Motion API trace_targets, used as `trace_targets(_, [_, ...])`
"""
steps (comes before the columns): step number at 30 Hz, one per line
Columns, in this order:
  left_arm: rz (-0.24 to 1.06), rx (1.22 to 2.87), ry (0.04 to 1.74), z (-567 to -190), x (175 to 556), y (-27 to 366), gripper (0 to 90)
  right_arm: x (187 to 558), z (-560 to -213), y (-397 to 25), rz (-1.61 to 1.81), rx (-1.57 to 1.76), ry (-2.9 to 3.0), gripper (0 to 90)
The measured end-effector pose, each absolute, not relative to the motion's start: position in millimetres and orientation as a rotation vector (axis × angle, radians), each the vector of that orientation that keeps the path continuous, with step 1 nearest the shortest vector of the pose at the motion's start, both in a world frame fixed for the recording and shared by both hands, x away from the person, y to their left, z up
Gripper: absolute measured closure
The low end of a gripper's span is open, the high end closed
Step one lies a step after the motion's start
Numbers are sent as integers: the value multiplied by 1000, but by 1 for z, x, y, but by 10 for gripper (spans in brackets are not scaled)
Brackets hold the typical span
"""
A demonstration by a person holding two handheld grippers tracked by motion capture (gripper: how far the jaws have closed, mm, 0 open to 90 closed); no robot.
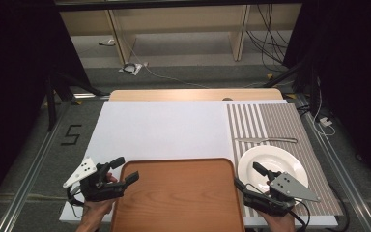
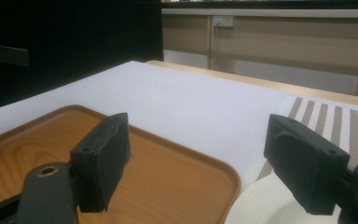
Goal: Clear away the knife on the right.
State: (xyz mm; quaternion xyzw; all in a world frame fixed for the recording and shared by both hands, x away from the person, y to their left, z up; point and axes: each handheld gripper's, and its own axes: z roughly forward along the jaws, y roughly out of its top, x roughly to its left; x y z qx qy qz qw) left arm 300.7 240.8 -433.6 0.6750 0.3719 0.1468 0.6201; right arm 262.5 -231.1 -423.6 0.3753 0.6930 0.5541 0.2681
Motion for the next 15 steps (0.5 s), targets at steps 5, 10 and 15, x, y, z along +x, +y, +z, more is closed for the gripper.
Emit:
trace_targets(5, [335,1548,854,-433,301,241,162,263,-424,-232,1493,1014,1867,237])
trace_targets(10, [331,1545,853,-433,300,241,161,263,-423,-234,1488,1018,1864,237])
trace_targets(15, [331,1547,851,-433,300,241,161,264,-423,-235,1465,1017,1869,238])
